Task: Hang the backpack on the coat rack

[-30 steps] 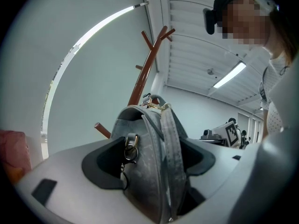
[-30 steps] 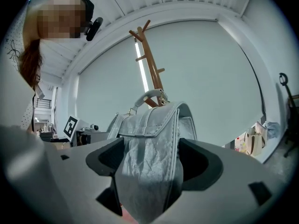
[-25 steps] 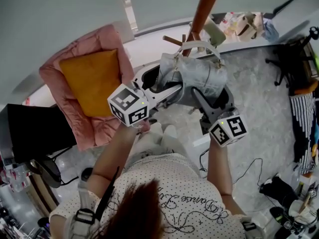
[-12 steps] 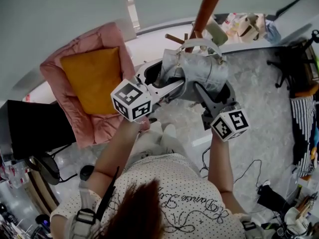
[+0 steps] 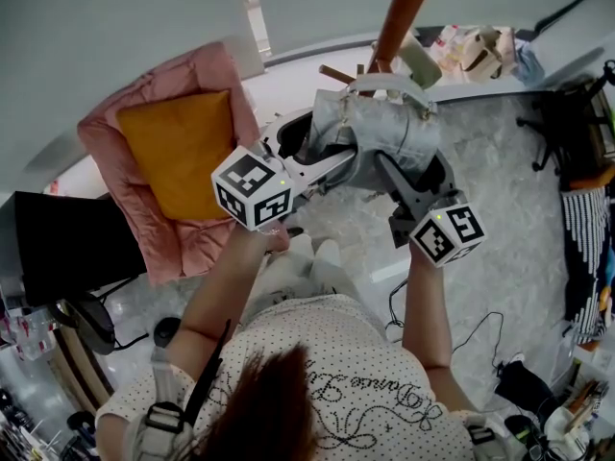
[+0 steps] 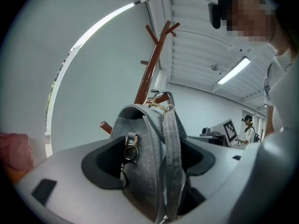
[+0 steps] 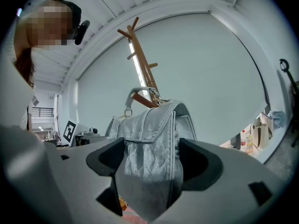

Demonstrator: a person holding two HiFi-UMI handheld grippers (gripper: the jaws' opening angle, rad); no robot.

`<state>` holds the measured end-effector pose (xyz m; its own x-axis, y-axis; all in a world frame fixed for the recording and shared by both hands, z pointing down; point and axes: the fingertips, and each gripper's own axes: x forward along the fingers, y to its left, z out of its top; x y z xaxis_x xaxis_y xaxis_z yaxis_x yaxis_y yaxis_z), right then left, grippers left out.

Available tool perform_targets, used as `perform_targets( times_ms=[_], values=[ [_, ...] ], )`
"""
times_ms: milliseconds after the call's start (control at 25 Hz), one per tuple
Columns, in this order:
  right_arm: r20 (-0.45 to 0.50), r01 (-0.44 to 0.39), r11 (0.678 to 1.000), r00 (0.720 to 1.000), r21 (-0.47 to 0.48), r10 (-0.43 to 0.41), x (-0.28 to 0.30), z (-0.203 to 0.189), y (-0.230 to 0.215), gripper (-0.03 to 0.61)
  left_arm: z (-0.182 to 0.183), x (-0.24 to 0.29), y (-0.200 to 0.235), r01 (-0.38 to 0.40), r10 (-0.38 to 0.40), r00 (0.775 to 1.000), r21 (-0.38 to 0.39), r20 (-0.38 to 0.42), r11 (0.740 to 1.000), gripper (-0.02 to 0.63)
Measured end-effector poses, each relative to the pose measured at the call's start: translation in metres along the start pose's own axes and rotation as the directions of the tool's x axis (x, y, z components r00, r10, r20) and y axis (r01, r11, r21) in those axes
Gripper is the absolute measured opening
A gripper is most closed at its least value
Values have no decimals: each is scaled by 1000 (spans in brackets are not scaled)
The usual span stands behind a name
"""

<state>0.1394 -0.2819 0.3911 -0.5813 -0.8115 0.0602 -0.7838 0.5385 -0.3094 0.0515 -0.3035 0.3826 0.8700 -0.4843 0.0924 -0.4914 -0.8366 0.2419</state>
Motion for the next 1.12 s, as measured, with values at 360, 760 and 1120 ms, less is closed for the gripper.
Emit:
perform_targets(
  times_ms=[360, 760, 1120],
  values=[
    [-6, -21, 1000, 1000, 13, 21, 1, 6, 2, 368, 5, -1, -1, -11, 11, 1000, -13, -13, 1000, 344],
    [-50, -22, 999, 998, 41, 25, 8, -2, -5, 374, -2, 4, 7, -27, 23, 998, -63, -54, 998, 344],
    [-86, -1, 1000, 996, 4, 1, 28, -12, -25, 373, -17, 18, 29, -42, 38, 997, -59, -69, 997, 344]
  ],
)
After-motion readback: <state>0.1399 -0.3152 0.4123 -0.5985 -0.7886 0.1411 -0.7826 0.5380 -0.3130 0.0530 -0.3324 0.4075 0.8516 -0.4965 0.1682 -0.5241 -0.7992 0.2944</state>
